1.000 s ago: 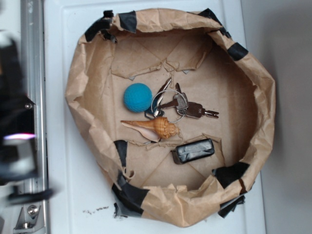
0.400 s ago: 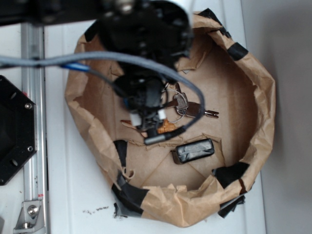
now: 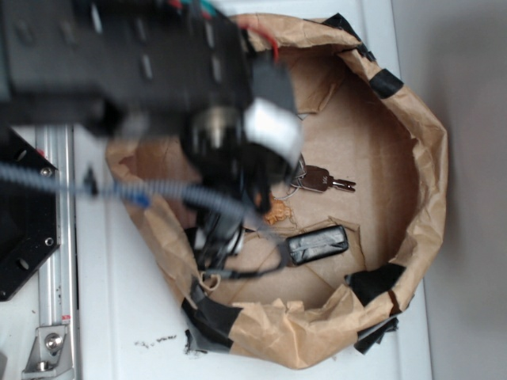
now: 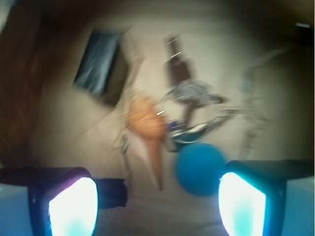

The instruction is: Grab the shell.

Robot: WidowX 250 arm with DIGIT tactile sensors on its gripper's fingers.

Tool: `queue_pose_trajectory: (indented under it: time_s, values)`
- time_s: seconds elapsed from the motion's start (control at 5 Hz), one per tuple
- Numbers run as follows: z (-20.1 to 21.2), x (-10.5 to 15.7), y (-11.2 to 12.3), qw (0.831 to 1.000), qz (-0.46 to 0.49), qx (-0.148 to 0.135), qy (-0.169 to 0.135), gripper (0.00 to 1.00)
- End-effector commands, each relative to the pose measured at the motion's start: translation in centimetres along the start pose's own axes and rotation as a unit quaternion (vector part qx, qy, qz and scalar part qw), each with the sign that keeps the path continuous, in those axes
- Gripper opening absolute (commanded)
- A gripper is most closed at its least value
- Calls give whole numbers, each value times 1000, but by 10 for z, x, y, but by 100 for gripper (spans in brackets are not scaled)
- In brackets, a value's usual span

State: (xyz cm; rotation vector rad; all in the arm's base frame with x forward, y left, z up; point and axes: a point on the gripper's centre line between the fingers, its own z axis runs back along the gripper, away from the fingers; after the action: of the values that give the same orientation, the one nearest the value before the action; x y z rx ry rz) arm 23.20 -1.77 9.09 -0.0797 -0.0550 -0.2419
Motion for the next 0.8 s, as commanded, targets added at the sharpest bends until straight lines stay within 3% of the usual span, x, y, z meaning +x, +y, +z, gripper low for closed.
queue_pose_trajectory:
  time_s: [0.0, 0.2, 0.4, 0.6]
  values:
    - [-49, 27, -16, 997, -58, 54, 6, 100]
    - [-63, 36, -7, 998, -41, 53, 14, 100]
    - [-71, 41, -6, 998, -30, 58, 18, 0]
    - [-50, 41, -5, 998, -24, 56, 5, 0]
